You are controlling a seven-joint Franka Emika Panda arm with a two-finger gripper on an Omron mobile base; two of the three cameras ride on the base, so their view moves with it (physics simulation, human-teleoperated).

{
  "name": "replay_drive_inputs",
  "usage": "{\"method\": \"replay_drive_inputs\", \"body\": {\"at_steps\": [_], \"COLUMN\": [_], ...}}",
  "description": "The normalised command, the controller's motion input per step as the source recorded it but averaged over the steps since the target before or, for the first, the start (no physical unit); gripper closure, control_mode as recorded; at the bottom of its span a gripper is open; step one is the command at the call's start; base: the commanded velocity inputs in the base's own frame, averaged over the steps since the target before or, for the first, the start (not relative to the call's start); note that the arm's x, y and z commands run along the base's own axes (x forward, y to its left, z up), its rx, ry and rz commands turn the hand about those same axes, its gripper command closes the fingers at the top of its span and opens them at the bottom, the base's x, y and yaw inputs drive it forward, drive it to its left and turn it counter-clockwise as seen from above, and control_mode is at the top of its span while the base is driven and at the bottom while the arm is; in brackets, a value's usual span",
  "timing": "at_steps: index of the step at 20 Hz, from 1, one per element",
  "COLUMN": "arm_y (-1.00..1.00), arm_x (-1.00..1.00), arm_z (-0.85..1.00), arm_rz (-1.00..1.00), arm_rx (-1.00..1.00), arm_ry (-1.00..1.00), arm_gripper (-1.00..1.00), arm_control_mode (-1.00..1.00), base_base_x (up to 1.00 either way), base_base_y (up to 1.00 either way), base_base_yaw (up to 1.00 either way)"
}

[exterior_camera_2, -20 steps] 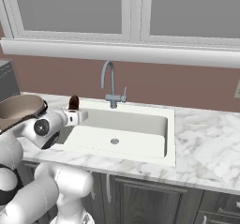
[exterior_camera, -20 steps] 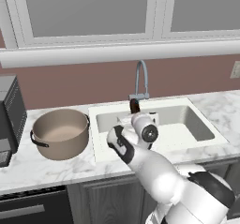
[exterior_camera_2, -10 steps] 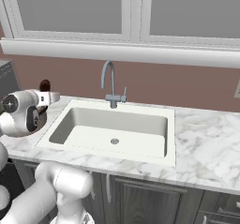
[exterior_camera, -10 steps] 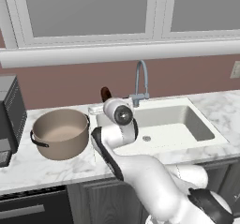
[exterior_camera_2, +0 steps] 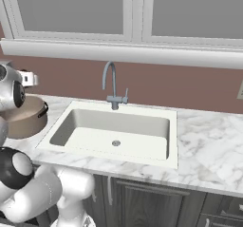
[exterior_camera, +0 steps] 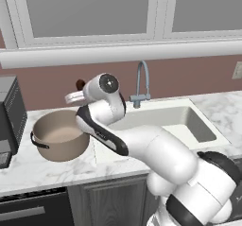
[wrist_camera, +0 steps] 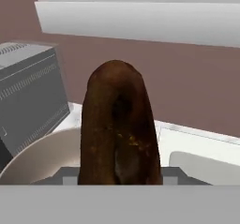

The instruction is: Dump the sweet potato from the pot into the sink. Then turn on the water and wash the sweet potato. Then turn off the water and put the sweet potato back in the pot.

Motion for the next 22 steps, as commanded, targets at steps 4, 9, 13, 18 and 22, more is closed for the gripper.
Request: {"method": "replay_drive_inputs", "body": {"at_steps": [4,9,13,18,22], "arm_y": [0.20,0.21,0.14,0.10,0.11], "arm_x": [0.00,0.00,-0.02,-0.02,0.00], "arm_z": [-0.43,-0.46,-0.26,-0.17,-0.13], "arm_rz": [0.19,0.17,0.11,0.04,0.01], "arm_rx": [0.06,0.01,0.00,0.00,0.00], "arm_ry": [0.02,0.00,0.05,0.14,0.21], "arm_gripper": [1.00,1.00,1.00,1.00,1.00], "arm_control_mode": [-1.00,-1.00,-1.00,-1.00,-1.00], "base_base_x": [0.00,0.00,0.00,0.00,0.00], "base_base_y": [0.00,0.00,0.00,0.00,0.00], "base_base_yaw": [0.00,0.00,0.00,0.00,0.00]}}
